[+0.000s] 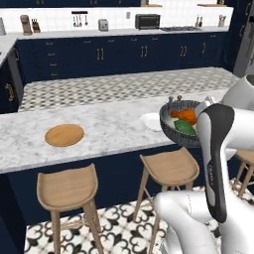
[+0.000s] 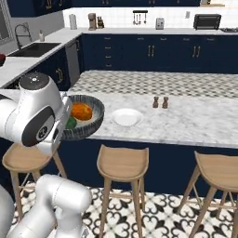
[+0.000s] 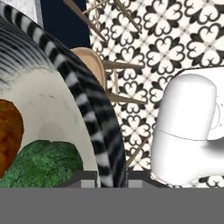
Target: Pick the chicken drumstick and broccoli from their plates and place them in the bowl. Then put the bowl in the fridge.
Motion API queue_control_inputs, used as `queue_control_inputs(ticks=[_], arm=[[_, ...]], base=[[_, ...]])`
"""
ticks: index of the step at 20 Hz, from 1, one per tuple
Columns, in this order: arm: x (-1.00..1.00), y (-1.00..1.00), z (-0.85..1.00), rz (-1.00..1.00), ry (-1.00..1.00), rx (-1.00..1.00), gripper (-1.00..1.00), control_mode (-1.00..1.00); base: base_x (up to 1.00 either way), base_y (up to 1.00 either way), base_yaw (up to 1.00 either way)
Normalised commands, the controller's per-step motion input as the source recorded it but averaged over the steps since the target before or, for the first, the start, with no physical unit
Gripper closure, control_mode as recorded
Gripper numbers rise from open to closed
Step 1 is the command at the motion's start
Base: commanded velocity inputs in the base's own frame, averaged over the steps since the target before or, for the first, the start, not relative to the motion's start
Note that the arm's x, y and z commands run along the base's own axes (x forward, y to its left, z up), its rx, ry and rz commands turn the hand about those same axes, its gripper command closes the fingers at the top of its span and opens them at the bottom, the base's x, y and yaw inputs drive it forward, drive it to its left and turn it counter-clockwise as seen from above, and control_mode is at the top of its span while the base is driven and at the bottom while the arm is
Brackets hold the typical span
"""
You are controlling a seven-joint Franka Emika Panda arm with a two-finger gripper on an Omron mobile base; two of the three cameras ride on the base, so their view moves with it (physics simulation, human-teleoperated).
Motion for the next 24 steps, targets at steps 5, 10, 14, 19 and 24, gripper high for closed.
queue_control_inputs(ticks=[5, 10, 14, 19, 24], arm=[[0.00, 0.00, 0.00, 0.00, 0.00, 0.00, 1.00, 1.00], [0.00, 0.00, 0.00, 0.00, 0.00, 0.00, 1.00, 1.00], [0.00, 0.00, 0.00, 0.00, 0.00, 0.00, 1.00, 1.00], [0.00, 0.00, 0.00, 0.00, 0.00, 0.00, 1.00, 1.00], [0.00, 0.00, 0.00, 0.00, 0.00, 0.00, 1.00, 1.00]], base=[[-0.03, -1.00, -0.18], [0.00, -1.00, -0.12], [0.05, -1.00, -0.09], [0.07, -1.00, -0.07], [0.26, -1.00, -0.03]])
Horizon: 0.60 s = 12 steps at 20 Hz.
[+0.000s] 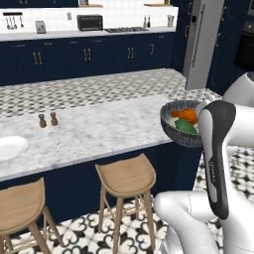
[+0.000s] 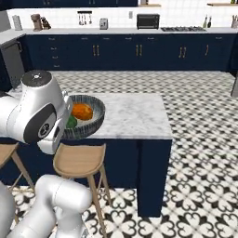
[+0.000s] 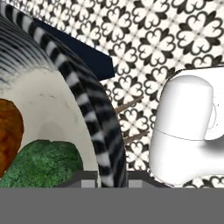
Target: Pick the chicken drumstick and broccoli from their plates and place them in the bowl. Then put the bowl in the fridge.
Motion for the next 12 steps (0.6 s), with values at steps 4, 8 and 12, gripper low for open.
queue_control_inputs(ticks=[4, 8, 12], arm=[[0.00, 0.00, 0.00, 0.00, 0.00, 0.00, 1.00, 1.00], [0.00, 0.00, 0.00, 0.00, 0.00, 0.00, 1.00, 1.00], [0.00, 0.00, 0.00, 0.00, 0.00, 0.00, 1.00, 1.00]], base=[[0.30, -1.00, 0.00], [0.43, -1.00, 0.00], [0.18, -1.00, 0.00]])
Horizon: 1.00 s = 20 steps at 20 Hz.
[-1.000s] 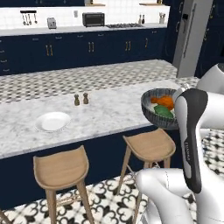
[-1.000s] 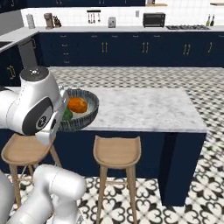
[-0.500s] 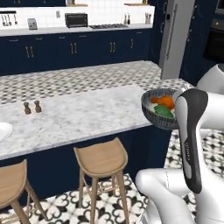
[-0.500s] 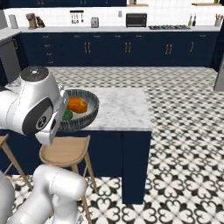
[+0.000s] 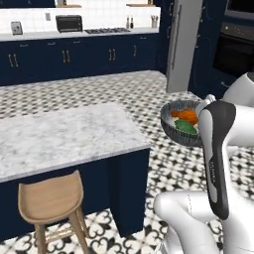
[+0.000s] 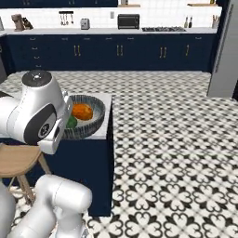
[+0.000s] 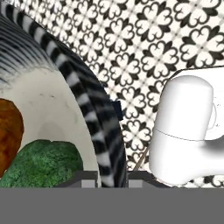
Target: Pick the chicken drumstick and broccoli from their plates and place them in the bowl. Then put the bowl in the fridge.
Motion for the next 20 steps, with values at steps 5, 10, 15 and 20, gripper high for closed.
queue_control_inputs(ticks=[5, 10, 15, 20], arm=[[0.00, 0.00, 0.00, 0.00, 0.00, 0.00, 1.00, 1.00], [0.00, 0.00, 0.00, 0.00, 0.00, 0.00, 1.00, 1.00], [0.00, 0.00, 0.00, 0.00, 0.00, 0.00, 1.00, 1.00], [0.00, 0.00, 0.00, 0.00, 0.00, 0.00, 1.00, 1.00]], base=[[0.21, -1.00, 0.00], [0.53, -1.00, 0.00], [1.00, -0.93, 0.09], [1.00, -0.69, 0.17]])
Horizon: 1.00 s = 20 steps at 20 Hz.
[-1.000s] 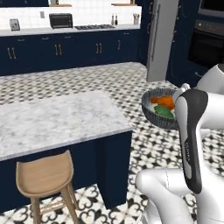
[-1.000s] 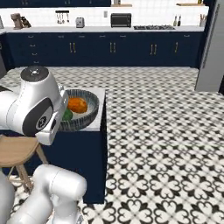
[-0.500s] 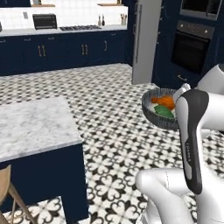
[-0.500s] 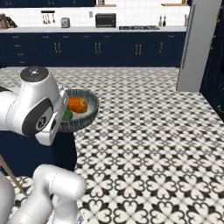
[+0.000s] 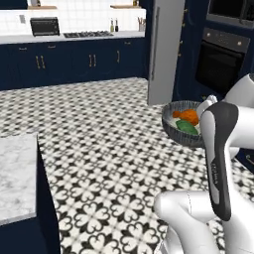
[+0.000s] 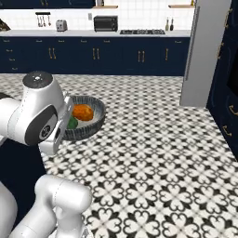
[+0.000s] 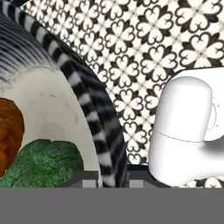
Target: Pick the chicken drumstick and broccoli from their plates and place them in the bowl. Then put the bowl in the fridge.
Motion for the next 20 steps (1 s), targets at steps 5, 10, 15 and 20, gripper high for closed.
queue_control_inputs(ticks=[5, 10, 15, 20], arm=[[0.00, 0.00, 0.00, 0.00, 0.00, 0.00, 1.00, 1.00], [0.00, 0.00, 0.00, 0.00, 0.00, 0.00, 1.00, 1.00], [0.00, 0.00, 0.00, 0.00, 0.00, 0.00, 1.00, 1.00], [0.00, 0.00, 0.00, 0.00, 0.00, 0.00, 1.00, 1.00]], base=[[1.00, -0.46, 0.15], [1.00, -0.40, 0.15], [1.00, -0.35, 0.17], [1.00, -0.24, 0.14]])
